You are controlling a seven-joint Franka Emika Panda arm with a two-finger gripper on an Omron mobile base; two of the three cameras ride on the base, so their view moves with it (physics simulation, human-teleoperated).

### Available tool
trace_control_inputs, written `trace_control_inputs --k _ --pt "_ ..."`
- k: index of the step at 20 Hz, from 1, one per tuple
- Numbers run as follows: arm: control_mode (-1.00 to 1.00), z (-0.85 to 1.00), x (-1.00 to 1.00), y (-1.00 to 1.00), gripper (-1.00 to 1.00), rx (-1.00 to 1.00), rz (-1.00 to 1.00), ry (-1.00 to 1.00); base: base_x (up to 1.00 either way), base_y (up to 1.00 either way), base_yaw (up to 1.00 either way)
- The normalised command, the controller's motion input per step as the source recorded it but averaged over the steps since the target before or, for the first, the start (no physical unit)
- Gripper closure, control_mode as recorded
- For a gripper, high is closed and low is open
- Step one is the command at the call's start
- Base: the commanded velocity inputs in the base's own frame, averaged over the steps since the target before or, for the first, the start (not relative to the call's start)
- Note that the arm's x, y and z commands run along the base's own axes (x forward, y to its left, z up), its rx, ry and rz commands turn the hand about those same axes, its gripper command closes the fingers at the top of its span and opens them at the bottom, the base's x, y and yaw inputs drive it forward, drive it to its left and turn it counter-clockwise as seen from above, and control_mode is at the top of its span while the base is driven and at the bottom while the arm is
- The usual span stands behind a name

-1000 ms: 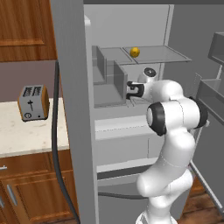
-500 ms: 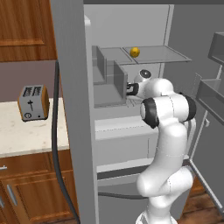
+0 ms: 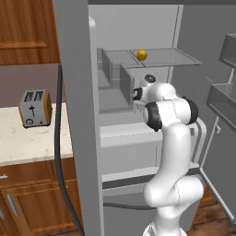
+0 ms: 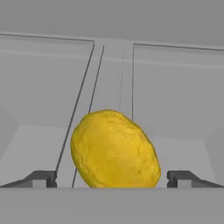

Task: Grab the lemons from the fridge, place them in the blender, close the lid, and turn on the blender to create a marinade.

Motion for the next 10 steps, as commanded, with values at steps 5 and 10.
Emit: trace_control_inputs --k 5,10 --pt "-1.0 -0.19 0.36 -0.01 -1.0 0.0 0.0 0.01 0.0 0.0 0.0" --pt "-1.0 -0.19 0.3 0.0 -1.0 0.0 0.0 0.03 0.0 0.0 0.0"
